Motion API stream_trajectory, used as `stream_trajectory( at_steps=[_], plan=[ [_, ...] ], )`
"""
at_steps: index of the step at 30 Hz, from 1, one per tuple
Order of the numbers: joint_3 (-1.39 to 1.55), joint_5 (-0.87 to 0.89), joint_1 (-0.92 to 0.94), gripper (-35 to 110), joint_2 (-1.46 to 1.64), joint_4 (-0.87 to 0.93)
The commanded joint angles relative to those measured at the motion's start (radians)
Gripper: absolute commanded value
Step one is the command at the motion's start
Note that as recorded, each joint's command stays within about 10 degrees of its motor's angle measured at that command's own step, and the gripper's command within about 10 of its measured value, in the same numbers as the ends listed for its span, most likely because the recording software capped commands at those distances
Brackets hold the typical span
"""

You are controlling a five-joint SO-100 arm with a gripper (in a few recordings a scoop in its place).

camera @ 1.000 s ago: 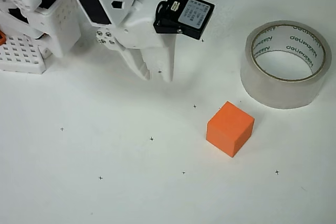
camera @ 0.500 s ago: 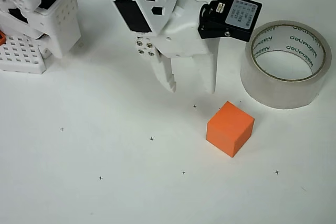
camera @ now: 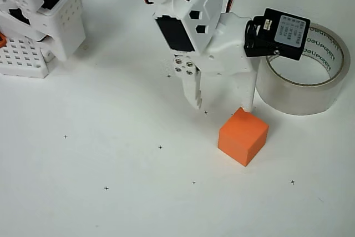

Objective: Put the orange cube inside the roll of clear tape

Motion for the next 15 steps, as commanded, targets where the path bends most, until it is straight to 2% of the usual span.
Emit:
stream_trajectory(
  at_steps=[1, 15],
  plan=[
    [-0.095, -0.023, 0.0, 36, 0.014, -0.014],
    [-0.221, -0.061, 0.018, 37, -0.164, -0.052]
  ],
)
